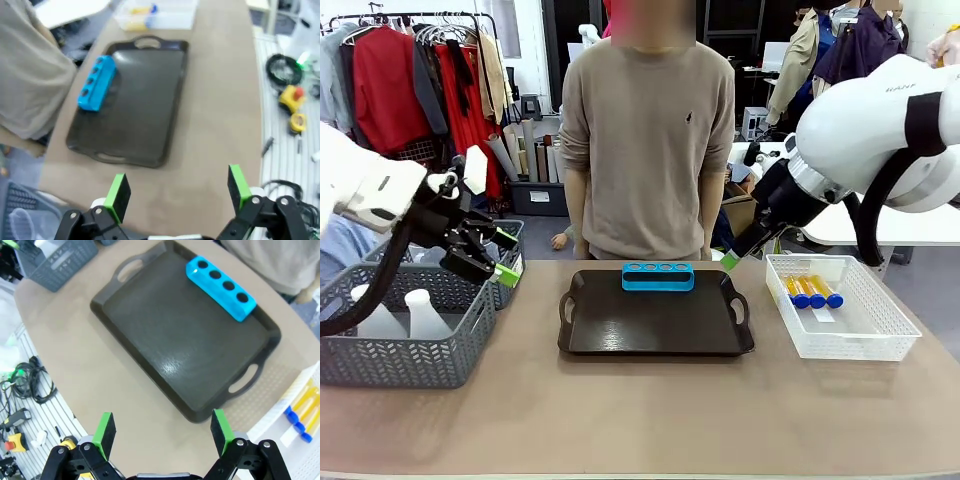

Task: Prepare the laboratory tools.
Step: Pick up one Large Measuring Cup and place it on the Handle tray.

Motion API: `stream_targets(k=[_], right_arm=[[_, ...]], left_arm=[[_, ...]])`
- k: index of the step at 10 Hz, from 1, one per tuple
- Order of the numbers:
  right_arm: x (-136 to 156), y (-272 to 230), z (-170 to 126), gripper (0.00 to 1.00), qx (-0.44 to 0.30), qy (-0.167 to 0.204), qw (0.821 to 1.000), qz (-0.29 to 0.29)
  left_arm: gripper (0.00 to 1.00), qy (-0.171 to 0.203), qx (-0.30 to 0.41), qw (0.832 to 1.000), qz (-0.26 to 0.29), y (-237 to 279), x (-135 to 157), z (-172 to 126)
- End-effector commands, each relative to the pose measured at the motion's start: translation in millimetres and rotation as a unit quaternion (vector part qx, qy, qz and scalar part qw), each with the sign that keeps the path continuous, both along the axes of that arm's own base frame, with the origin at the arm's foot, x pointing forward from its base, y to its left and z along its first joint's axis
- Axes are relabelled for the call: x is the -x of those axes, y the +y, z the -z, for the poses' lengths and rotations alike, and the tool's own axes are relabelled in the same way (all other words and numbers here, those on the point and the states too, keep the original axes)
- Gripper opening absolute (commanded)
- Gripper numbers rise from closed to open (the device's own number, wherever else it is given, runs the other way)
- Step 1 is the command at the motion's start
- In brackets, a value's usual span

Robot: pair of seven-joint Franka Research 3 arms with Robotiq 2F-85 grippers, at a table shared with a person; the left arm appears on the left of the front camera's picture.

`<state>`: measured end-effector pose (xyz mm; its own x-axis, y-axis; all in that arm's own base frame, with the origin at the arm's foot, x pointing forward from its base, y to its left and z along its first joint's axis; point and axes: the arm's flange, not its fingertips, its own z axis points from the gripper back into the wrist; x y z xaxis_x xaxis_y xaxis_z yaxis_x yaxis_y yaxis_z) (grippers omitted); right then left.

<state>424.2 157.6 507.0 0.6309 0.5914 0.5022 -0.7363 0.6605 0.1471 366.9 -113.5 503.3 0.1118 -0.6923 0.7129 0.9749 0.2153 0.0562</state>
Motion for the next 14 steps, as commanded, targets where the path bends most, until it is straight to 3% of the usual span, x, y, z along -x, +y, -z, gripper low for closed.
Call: stream_targets(k=[1,3,6,8,9,10,11,13,14], right_arm=[[-16.2,-5.4,-13.9,1.00,-0.033,-0.004,0.999,-0.033],[-25.4,-11.9,-34.0,1.00,-0.042,-0.013,0.999,-0.030],[-50.3,-34.8,-70.5,1.00,-0.066,-0.032,0.997,-0.038],[-60.2,-47.3,-85.8,1.00,-0.067,-0.044,0.996,-0.026],[-63.1,-50.8,-92.1,1.00,-0.067,-0.048,0.996,-0.013],[-60.0,-43.9,-82.9,1.00,-0.062,-0.069,0.996,0.017],[-56.4,-49.4,-90.3,1.00,-0.055,-0.045,0.997,-0.007],[-56.4,-49.4,-90.3,1.00,-0.055,-0.045,0.997,-0.007],[-58.9,-49.4,-90.5,1.00,-0.051,-0.050,0.997,-0.001]], left_arm=[[1.00,0.089,-0.032,0.995,0.023,5.8,-11.4,-35.0],[1.00,0.122,-0.017,0.992,-0.012,10.9,-21.0,-57.4],[1.00,0.110,0.029,0.988,-0.107,28.0,-45.6,-84.5],[1.00,0.090,0.041,0.987,-0.130,32.9,-51.8,-93.2],[1.00,0.087,0.043,0.989,-0.110,30.7,-52.8,-92.0],[1.00,0.106,0.036,0.986,-0.124,42.6,-53.1,-94.2],[1.00,0.106,0.036,0.986,-0.124,42.6,-53.1,-94.2],[1.00,0.103,0.031,0.986,-0.131,39.8,-52.9,-94.4],[1.00,0.121,0.000,0.982,-0.144,30.0,-51.4,-103.3]])
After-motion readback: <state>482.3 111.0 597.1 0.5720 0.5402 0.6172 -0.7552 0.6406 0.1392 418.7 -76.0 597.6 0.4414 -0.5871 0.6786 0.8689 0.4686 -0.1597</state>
